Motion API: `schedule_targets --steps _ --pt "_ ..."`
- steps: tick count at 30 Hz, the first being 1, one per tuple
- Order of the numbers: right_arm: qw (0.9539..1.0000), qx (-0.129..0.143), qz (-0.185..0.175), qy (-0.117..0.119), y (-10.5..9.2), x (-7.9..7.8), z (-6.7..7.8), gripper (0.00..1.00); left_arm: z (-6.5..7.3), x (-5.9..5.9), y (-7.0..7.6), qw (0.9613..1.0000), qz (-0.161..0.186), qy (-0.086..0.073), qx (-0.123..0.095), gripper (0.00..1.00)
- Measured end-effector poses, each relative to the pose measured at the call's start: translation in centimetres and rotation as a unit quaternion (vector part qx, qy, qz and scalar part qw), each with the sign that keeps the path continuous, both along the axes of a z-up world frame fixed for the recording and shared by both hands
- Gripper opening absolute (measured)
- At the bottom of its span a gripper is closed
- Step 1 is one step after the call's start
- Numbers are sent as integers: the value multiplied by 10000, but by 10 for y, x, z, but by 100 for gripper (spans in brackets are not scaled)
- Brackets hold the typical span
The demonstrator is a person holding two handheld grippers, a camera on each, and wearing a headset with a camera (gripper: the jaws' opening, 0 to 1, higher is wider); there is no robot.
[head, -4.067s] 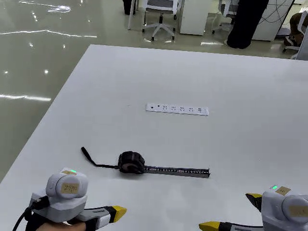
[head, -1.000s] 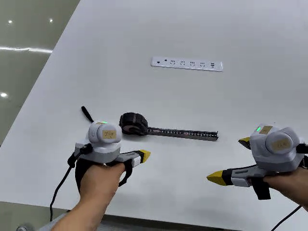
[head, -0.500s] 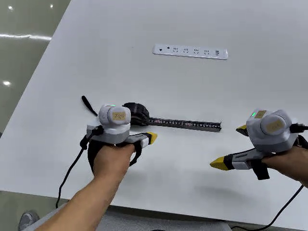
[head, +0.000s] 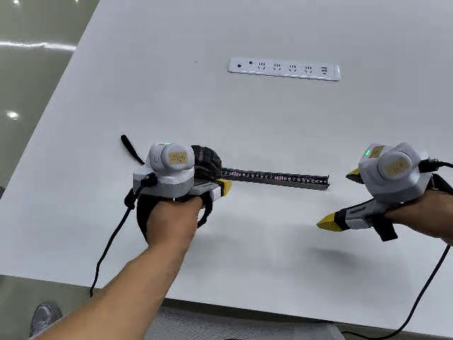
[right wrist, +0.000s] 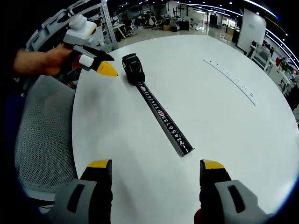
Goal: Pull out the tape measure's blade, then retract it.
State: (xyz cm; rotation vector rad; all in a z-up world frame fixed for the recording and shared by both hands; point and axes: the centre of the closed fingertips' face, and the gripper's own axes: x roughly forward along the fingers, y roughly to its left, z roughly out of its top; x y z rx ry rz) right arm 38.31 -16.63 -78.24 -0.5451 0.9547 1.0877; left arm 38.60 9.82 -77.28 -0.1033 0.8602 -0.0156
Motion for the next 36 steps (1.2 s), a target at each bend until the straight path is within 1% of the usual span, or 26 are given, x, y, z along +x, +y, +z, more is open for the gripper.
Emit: schedule_targets --steps 3,4,5,7,9,14,17,19,22,27,33,36 --pt "9998 -60 200 26 1 5 -5 69 0 6 2 10000 44 -19 15 85" --pt "9997 -34 221 -36 1 9 -5 66 0 8 2 10000 67 -31 0 85" --pt "9997 -23 223 -33 2 12 -5 65 0 10 3 9999 99 -45 -4 85" --pt "9996 -18 270 11 2 16 -7 63 0 15 4 9999 117 -48 -10 84" --pt "9995 -83 311 -54 2 23 -10 64 -2 20 5 9999 157 -57 -8 84" --pt "9984 -240 521 -23 2 36 -17 64 -8 25 7 9998 207 -16 44 82" --pt "9971 -328 690 -26 1 40 -22 62 -10 28 10 9996 286 -14 -5 80" --pt "9963 -394 769 6 0 43 -27 61 -13 29 11 9995 300 19 16 79" --pt "9947 -455 921 47 0 44 -32 59 -16 30 12 9994 343 59 -25 79" --pt "9917 -576 1144 65 -2 47 -40 57 -17 36 11 9993 371 42 -76 77" --pt "9893 -586 1338 65 -1 49 -42 50 -22 38 9 9992 376 64 -129 75" --pt "9878 -543 1455 94 0 50 -44 49 -22 40 7 9991 380 31 -193 72"
